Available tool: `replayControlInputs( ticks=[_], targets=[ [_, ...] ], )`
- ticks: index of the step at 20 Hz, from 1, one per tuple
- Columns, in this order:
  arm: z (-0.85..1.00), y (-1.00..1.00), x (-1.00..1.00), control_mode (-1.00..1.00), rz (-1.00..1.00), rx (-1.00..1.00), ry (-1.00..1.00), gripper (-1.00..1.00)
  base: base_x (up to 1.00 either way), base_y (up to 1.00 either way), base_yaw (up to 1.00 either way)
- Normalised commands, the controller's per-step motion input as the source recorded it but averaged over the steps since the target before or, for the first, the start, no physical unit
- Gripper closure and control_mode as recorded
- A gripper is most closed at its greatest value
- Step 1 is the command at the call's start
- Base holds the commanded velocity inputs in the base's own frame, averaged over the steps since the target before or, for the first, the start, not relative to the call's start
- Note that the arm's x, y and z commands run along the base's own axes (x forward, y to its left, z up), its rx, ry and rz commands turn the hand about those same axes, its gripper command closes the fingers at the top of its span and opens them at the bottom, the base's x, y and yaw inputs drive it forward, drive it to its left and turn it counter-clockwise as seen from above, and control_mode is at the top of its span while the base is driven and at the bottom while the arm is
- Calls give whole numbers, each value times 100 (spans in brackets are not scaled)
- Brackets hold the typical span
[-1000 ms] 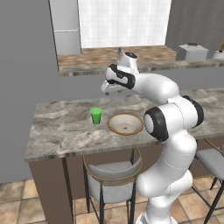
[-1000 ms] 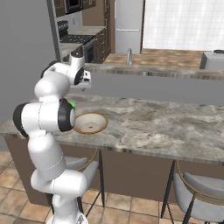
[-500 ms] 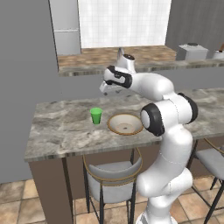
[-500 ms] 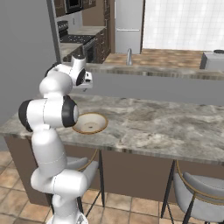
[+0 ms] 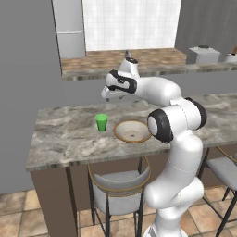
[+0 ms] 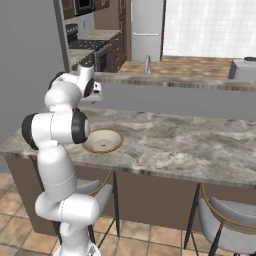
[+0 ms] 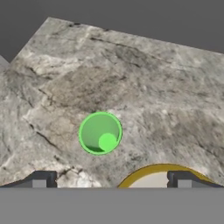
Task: Place the cup inside the bowl on the dining table and move the bowl to any counter.
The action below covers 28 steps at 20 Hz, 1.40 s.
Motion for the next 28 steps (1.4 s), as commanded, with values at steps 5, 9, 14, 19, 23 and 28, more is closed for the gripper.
replayControlInputs(
  ticks=[5,9,14,19,23,28],
  targets=[
    [-20,14,0,-100,0,0,0,-100,0,0,0],
    [-32,1,0,-100,0,-1,1,-100,0,0,0],
    [-30,0,9,-100,0,-2,0,-100,0,0,0],
    [-14,0,13,-100,0,-1,0,-100,0,0,0],
    [-5,0,8,-100,-2,0,0,-100,0,0,0],
    [-3,0,5,-100,-3,0,0,-100,0,0,0]
  ],
)
